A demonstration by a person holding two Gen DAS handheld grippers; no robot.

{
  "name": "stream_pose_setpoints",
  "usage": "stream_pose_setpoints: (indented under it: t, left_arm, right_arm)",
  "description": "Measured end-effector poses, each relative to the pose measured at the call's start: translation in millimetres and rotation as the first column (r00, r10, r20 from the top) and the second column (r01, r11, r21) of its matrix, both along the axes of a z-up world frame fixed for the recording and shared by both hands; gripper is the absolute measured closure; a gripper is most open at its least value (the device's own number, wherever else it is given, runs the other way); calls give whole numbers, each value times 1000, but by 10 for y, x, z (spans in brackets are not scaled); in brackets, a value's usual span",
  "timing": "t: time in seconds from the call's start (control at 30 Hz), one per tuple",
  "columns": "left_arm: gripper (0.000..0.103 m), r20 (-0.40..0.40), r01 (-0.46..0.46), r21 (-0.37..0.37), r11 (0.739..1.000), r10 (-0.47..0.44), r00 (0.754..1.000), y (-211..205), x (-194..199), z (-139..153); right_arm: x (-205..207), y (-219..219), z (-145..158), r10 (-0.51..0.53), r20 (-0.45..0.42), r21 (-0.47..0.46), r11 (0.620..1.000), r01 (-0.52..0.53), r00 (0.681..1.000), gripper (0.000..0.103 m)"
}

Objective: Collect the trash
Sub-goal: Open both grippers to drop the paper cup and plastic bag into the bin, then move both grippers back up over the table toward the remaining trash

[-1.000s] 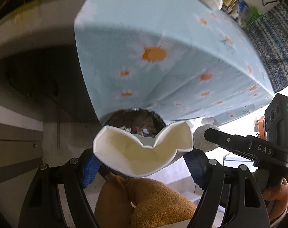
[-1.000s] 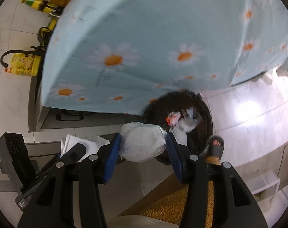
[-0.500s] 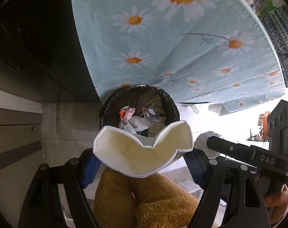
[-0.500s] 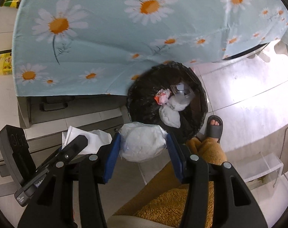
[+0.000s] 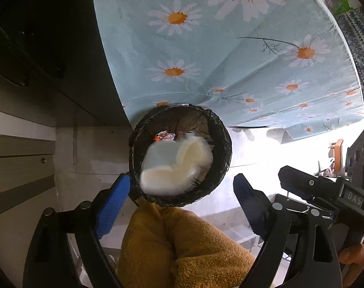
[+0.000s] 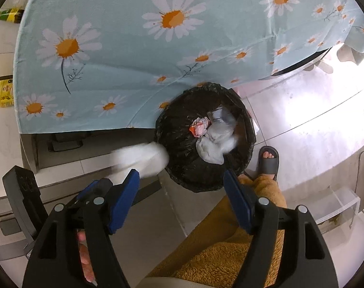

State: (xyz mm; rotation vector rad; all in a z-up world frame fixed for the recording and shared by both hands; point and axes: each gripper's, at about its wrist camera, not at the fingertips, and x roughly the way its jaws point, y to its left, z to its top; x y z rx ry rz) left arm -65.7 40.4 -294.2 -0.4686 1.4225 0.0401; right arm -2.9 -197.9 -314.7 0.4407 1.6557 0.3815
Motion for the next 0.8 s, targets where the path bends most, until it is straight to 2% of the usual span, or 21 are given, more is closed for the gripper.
stream_pose_setpoints:
  t: [0.27,0.37,0.67,0.8]
  left_arm:
    - [17,28,-6,2,1000,6,1000,84,0,127]
    - [17,63,-4,27,1000,2,998,146,-8,263]
    - [17,144,-9,17,1000,6,990,357,-26,627]
    - [17,215,-22,14,1000,19,976,448,-29,878]
  right_arm:
    - [-14,78,183,-11,28,2,1000,11,1000,31]
    - [-19,121,281,-8,47,6,1000,8,999,31]
    - [-58,249,644,-30,125,26,999,27,992,31]
    - [-38,302,868,-38,180,34,999,32,983,31]
